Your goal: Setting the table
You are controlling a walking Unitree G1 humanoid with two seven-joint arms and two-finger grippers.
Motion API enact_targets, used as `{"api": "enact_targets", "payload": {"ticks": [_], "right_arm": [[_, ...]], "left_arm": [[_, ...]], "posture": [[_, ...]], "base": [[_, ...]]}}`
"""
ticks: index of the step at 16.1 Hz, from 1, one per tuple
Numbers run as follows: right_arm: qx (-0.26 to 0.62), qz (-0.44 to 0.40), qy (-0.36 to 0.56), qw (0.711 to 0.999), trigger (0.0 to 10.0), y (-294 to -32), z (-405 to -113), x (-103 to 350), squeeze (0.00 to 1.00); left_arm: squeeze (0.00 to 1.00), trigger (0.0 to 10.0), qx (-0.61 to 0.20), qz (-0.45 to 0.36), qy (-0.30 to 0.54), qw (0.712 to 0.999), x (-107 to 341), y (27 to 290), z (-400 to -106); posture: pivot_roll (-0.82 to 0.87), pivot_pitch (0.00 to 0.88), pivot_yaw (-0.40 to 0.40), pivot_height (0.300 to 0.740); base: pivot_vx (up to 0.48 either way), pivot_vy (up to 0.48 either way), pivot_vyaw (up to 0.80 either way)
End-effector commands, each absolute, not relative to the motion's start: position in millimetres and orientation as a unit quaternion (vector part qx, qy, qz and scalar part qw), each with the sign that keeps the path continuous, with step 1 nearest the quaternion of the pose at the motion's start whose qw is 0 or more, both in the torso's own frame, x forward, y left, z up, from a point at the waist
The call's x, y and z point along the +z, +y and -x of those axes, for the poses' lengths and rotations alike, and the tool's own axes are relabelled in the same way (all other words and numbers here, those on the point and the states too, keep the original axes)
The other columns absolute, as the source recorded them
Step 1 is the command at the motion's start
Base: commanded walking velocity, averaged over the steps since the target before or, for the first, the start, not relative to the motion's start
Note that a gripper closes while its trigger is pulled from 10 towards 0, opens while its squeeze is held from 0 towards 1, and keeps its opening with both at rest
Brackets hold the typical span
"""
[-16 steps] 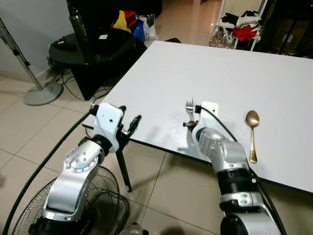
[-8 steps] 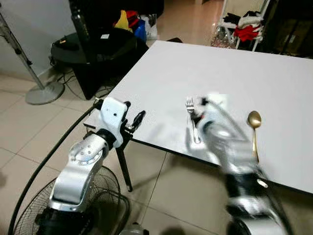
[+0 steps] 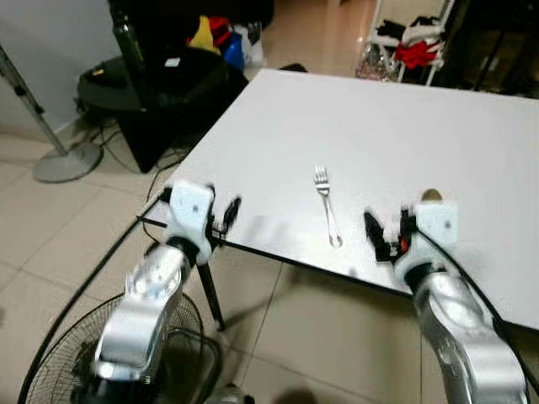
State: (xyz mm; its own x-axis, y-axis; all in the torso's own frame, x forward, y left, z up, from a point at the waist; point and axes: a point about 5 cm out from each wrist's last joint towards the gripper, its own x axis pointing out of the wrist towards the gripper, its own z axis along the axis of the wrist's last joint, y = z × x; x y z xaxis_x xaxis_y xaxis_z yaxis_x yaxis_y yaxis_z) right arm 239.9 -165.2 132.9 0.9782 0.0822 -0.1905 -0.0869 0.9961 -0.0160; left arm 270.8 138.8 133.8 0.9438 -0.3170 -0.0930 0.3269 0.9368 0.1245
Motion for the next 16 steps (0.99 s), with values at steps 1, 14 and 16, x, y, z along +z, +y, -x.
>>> {"api": "enact_targets", "payload": {"ticks": [1, 14, 16], "right_arm": [[0.05, 0.004, 0.075, 0.996, 10.0, -162, -239, 143, 0.0], [0.108, 0.016, 0.092, 0.99, 10.0, -151, -238, 142, 0.0], [0.138, 0.035, 0.102, 0.984, 10.0, -151, -236, 144, 0.0]], "left_arm": [[0.0, 10.0, -0.16, -0.07, 0.02, 0.984, 141, 138, -271], [0.0, 10.0, -0.18, -0.063, 0.071, 0.979, 127, 137, -269], [1.0, 10.0, -0.181, -0.033, 0.128, 0.975, 110, 136, -278]], "posture": [[0.12, 0.0, 0.074, 0.727], [0.12, 0.0, 0.065, 0.727], [0.11, 0.0, 0.074, 0.727]], "base": [[0.292, 0.0, -0.76], [0.244, 0.0, -0.16], [0.0, 0.0, 0.0]]}}
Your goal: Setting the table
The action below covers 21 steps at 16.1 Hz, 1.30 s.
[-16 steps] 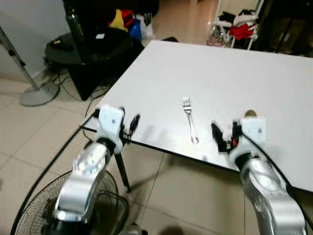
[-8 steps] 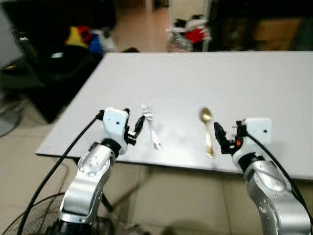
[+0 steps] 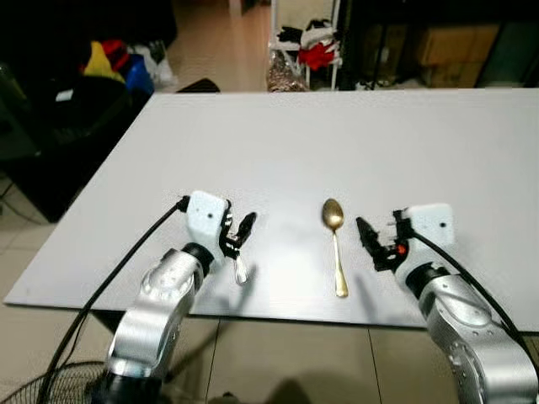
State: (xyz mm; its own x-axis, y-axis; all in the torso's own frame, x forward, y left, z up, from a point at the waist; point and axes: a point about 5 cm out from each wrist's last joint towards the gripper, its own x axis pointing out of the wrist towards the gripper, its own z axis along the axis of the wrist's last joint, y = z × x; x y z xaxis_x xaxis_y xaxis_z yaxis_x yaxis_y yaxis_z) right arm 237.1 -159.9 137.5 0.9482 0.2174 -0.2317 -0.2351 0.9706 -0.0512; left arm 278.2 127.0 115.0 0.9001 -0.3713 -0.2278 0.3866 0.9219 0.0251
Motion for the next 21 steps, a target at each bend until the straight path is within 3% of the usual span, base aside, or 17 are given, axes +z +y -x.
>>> {"api": "enact_targets", "payload": {"ticks": [1, 5, 9, 11, 16, 17, 18, 19, 20, 21], "right_arm": [[0.144, 0.039, 0.103, 0.983, 10.0, -151, -236, 145, 0.0], [0.21, 0.094, 0.129, 0.965, 10.0, -157, -229, 153, 0.0], [0.236, 0.095, 0.146, 0.956, 10.0, -158, -224, 158, 0.0], [0.263, 0.099, 0.156, 0.947, 10.0, -157, -218, 158, 0.0], [0.321, 0.105, 0.172, 0.925, 10.0, -151, -208, 161, 0.0], [0.339, 0.106, 0.182, 0.917, 10.0, -150, -204, 162, 0.0], [0.342, 0.108, 0.183, 0.915, 10.0, -150, -204, 163, 0.0], [0.347, 0.111, 0.187, 0.912, 10.0, -151, -203, 163, 0.0], [0.35, 0.113, 0.192, 0.91, 10.0, -152, -202, 163, 0.0], [0.355, 0.112, 0.197, 0.907, 10.0, -153, -202, 163, 0.0]], "left_arm": [[1.0, 10.0, -0.182, -0.028, 0.133, 0.974, 108, 136, -280], [1.0, 10.0, -0.182, -0.031, 0.181, 0.966, 97, 134, -303], [1.0, 10.0, -0.193, -0.007, 0.192, 0.962, 96, 126, -318], [1.0, 10.0, -0.14, -0.029, 0.216, 0.966, 90, 135, -325], [1.0, 10.0, -0.132, -0.016, 0.242, 0.961, 83, 138, -322], [0.95, 10.0, -0.152, 0.017, 0.251, 0.956, 81, 131, -319], [0.55, 8.7, -0.155, 0.014, 0.254, 0.955, 80, 130, -318], [0.36, 4.9, -0.157, 0.01, 0.258, 0.953, 79, 129, -317], [0.0, 0.0, -0.156, 0.006, 0.263, 0.952, 79, 129, -316], [0.0, 0.0, -0.155, 0.003, 0.273, 0.95, 78, 130, -314]], "posture": [[0.11, 0.0, 0.08, 0.727], [0.06, 0.0, 0.128, 0.727], [0.04, 0.0, 0.137, 0.727], [0.03, 0.0, 0.141, 0.727], [0.04, 0.0, 0.135, 0.727], [0.03, 0.0, 0.139, 0.727], [0.03, 0.0, 0.141, 0.727], [0.02, 0.0, 0.144, 0.727], [0.03, 0.0, 0.146, 0.727], [0.03, 0.0, 0.144, 0.727]], "base": [[0.0, 0.0, 0.0], [0.0, 0.0, 0.0], [0.0, 0.0, 0.0], [0.0, 0.0, 0.0], [0.0, 0.0, 0.0], [0.0, 0.0, 0.0], [0.0, 0.0, 0.0], [0.0, 0.0, 0.0], [0.0, 0.0, 0.0], [0.0, 0.0, 0.0]]}}
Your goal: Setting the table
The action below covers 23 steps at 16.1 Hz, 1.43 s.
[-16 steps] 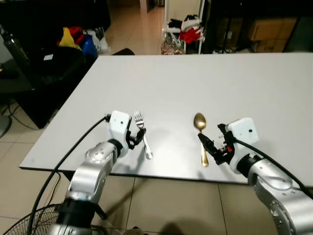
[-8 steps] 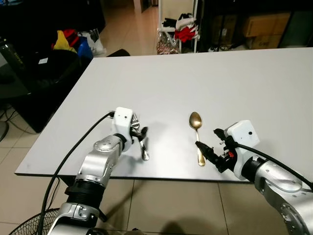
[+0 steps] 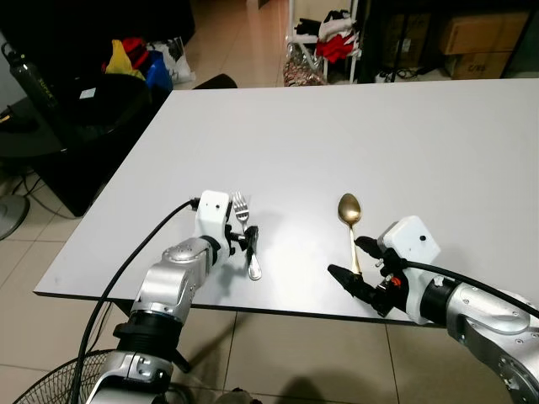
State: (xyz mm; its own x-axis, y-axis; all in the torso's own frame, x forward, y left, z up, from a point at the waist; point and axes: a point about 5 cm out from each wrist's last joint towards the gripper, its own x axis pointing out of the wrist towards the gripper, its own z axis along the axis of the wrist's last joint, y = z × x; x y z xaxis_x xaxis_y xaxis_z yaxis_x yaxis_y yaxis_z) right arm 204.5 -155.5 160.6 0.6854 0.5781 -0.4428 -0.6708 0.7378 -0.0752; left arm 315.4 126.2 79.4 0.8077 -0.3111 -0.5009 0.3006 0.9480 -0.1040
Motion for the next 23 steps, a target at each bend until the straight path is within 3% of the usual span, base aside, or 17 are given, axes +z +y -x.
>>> {"api": "enact_targets", "payload": {"ticks": [1, 9, 23], "right_arm": [[0.362, 0.113, 0.202, 0.903, 10.0, -152, -201, 163, 0.0], [0.402, 0.129, 0.222, 0.879, 10.0, -148, -196, 159, 0.0], [0.41, 0.14, 0.205, 0.877, 10.0, -141, -200, 155, 0.0]], "left_arm": [[0.0, 0.0, -0.156, 0.003, 0.275, 0.949, 79, 131, -314], [0.0, 0.0, -0.169, -0.021, 0.309, 0.936, 64, 131, -311], [0.0, 0.0, -0.133, -0.054, 0.306, 0.941, 57, 156, -313]], "posture": [[0.03, 0.0, 0.143, 0.727], [0.02, 0.0, 0.157, 0.727], [0.02, 0.0, 0.162, 0.727]], "base": [[0.0, 0.0, 0.0], [0.0, 0.0, 0.0], [0.0, 0.0, 0.0]]}}
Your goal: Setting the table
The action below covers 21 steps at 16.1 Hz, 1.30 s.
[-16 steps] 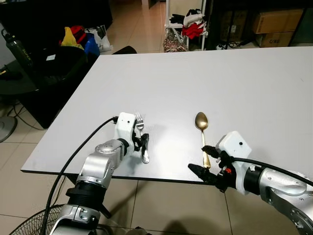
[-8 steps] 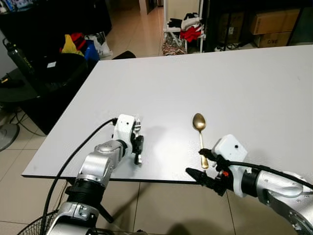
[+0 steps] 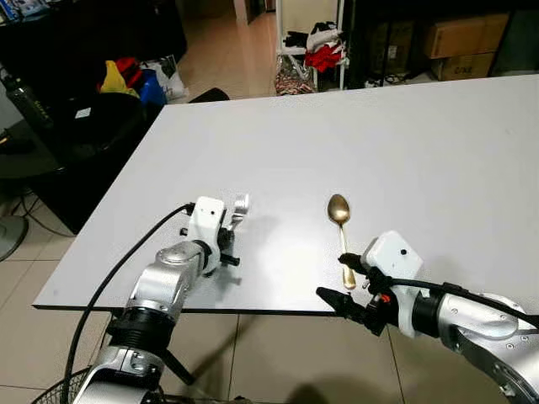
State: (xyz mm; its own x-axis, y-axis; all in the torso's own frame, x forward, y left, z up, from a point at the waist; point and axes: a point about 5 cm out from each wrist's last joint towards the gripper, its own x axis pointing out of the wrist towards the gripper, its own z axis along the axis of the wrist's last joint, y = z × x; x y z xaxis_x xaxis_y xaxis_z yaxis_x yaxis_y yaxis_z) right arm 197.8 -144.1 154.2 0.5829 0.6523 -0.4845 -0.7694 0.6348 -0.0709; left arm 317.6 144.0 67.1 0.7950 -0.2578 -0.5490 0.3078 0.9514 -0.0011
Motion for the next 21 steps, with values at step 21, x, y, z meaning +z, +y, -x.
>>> {"api": "enact_targets", "payload": {"ticks": [21], "right_arm": [[0.443, 0.132, 0.194, 0.865, 10.0, -128, -202, 155, 0.0]], "left_arm": [[0.0, 0.0, -0.047, -0.034, 0.28, 0.958, 67, 181, -291]], "posture": [[0.06, 0.0, 0.134, 0.727]], "base": [[0.0, 0.0, 0.0]]}}
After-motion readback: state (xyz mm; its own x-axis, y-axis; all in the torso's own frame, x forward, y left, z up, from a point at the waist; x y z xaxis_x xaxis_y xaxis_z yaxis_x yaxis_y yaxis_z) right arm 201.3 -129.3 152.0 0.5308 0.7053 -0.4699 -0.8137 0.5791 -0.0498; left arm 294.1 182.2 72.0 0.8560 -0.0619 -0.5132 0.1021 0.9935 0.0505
